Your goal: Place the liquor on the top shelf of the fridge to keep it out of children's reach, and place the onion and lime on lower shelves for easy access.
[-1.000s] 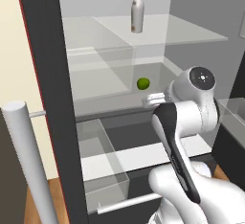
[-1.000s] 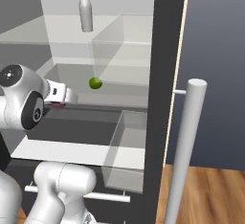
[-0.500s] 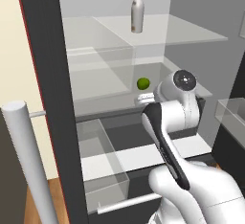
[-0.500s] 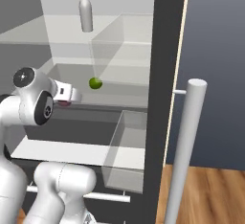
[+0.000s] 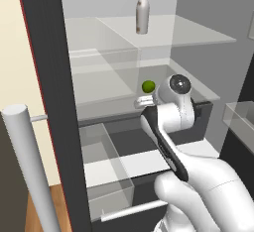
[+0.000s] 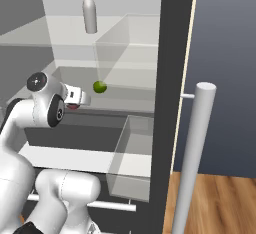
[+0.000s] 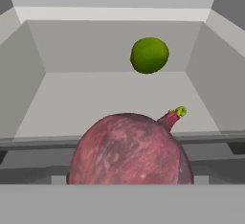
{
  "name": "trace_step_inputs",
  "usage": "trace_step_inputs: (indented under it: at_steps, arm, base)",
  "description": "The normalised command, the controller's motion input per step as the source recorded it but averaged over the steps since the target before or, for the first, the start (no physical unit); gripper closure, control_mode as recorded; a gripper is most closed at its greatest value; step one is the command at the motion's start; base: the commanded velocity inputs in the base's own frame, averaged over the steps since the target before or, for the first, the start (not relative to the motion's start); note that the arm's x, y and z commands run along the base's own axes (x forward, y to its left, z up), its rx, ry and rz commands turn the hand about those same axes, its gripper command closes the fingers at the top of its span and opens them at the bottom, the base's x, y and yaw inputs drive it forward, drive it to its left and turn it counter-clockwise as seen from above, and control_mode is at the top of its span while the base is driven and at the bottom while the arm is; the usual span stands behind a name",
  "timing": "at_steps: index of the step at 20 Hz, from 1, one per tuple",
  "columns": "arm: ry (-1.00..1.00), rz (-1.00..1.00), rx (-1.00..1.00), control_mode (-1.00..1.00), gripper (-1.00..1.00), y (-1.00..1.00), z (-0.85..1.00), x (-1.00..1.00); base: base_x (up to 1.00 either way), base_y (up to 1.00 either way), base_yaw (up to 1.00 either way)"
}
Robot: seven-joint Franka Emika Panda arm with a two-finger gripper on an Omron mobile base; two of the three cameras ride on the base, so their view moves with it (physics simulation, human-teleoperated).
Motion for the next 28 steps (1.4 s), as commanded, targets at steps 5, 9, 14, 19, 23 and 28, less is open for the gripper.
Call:
trace_step_inputs:
  at_steps: [5,9,14,19,23,28]
  arm:
    - [0.0,0.0,0.0,-1.0,1.0,0.02,-0.18,0.47]
    - [0.0,0.0,0.0,-1.0,1.0,0.01,-0.17,0.45]
    - [0.0,0.0,0.0,-1.0,1.0,0.03,-0.16,0.47]
    - [0.0,0.0,0.0,-1.0,1.0,0.03,-0.16,0.48]
    - [0.0,0.0,0.0,-1.0,1.0,0.02,-0.21,0.49]
    - [0.0,0.0,0.0,-1.0,1.0,0.0,-0.25,0.48]
  base:
    - [0.0,0.0,0.0]
    - [0.0,0.0,0.0]
    - [0.0,0.0,0.0]
    - [0.0,0.0,0.0]
    - [0.0,0.0,0.0]
    - [0.0,0.0,0.0]
